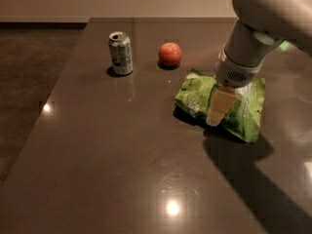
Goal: Pick green rice chip bag
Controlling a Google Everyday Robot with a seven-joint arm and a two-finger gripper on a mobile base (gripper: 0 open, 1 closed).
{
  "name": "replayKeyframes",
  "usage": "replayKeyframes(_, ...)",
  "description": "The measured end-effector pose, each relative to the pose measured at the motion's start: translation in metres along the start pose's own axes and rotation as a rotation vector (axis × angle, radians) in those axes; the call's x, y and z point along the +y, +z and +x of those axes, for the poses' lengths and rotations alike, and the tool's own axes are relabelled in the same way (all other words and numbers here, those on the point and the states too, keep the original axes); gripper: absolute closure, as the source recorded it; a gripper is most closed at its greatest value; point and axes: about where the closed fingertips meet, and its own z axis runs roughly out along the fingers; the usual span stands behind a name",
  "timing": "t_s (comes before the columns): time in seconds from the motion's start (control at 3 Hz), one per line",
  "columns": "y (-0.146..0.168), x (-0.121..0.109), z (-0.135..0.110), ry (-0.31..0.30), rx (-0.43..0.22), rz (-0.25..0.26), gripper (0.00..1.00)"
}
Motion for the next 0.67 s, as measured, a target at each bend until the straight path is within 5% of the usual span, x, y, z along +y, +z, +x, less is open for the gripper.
replayKeyframes(0.67, -0.0067, 0.0018, -0.0074, -0.051, 0.028, 0.011, 0.64)
